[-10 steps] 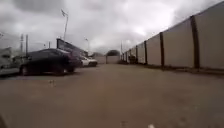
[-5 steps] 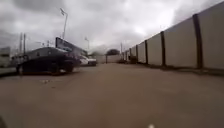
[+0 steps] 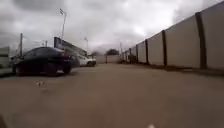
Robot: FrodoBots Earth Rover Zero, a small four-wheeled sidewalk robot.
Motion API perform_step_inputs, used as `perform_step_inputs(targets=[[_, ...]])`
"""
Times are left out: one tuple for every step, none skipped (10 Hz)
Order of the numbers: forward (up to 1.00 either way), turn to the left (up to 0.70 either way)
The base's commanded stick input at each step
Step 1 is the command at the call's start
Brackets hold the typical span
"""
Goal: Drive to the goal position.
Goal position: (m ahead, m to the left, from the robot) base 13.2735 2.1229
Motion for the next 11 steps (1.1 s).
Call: perform_step_inputs(targets=[[0.50, 0.03], [0.50, 0.00], [0.50, 0.00], [0.50, 0.00], [0.50, 0.00], [0.50, 0.00], [0.50, 0.00], [0.50, 0.00], [0.50, 0.00], [0.50, 0.00], [0.50, 0.00]])
